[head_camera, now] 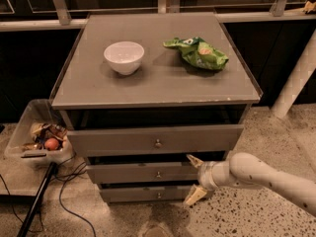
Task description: Open middle drawer
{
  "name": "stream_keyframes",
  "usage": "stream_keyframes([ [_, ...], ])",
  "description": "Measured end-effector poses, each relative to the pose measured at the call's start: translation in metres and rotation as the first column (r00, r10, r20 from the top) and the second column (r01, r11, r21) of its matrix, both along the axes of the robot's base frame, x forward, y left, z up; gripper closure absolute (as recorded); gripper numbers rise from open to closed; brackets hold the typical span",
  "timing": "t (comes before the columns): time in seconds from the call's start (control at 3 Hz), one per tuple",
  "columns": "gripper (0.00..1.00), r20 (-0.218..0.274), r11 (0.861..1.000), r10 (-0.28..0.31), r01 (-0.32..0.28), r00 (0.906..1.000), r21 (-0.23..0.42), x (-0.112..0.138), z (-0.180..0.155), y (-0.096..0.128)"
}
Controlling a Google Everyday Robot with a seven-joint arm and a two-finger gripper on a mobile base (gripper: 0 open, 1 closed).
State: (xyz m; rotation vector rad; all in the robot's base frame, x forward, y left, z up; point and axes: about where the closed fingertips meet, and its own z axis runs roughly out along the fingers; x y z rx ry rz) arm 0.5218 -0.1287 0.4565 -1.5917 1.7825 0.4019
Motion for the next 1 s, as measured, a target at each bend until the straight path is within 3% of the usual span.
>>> stream_keyframes([
  [1.0,0.0,-0.054,0.999,-0.034,0.033,0.998,-0.014,0.025,-0.038,0.008],
])
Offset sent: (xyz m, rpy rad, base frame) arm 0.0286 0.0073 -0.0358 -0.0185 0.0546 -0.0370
